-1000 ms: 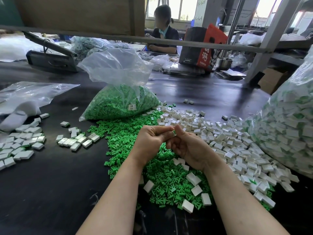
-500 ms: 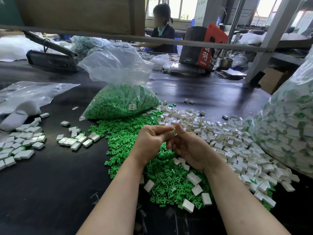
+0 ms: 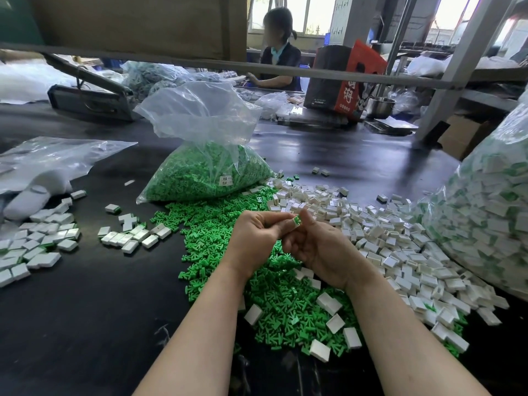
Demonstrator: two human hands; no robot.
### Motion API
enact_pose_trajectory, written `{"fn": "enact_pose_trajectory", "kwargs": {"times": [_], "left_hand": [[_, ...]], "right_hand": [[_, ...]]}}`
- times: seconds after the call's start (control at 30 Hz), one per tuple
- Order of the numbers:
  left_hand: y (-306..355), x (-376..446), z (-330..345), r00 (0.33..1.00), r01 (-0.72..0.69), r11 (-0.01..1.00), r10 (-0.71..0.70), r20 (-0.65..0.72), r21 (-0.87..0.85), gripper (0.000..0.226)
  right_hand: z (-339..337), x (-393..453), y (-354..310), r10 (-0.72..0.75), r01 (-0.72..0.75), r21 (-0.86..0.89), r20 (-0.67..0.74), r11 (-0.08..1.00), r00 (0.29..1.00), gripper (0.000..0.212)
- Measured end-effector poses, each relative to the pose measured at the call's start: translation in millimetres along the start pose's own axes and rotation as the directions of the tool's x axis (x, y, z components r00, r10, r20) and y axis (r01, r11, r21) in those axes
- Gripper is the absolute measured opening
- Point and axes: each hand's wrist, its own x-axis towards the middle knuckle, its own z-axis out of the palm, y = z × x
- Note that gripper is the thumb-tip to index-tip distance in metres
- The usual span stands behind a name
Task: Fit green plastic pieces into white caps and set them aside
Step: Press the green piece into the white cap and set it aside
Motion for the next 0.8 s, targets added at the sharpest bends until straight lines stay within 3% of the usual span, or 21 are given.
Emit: {"fn": "enact_pose_trajectory", "kwargs": {"times": [0.57, 0.7, 0.8], "left_hand": [[-2.7, 1.8, 0.0, 1.0, -0.005, 1.0, 0.005, -0.029, 0.014, 0.023], [-4.8, 1.7, 0.2, 0.999, -0.036, 0.998, 0.037, -0.017, 0.045, 0.026], [-6.7, 4.4, -2.7, 0.996, -0.065, 0.991, 0.073, -0.057, 0.119, 0.02]], "right_hand": [[2.0, -0.6, 0.4, -0.048, 0.047, 0.024, 0.035, 0.999, 0.998, 0.047], [2.6, 3.3, 3.8, -0.062, 0.051, -0.129, -0.084, 0.99, 0.995, 0.051], [3.4, 5.7, 5.1, -0.162, 0.12, -0.222, -0.185, 0.968, 0.969, 0.044]]}}
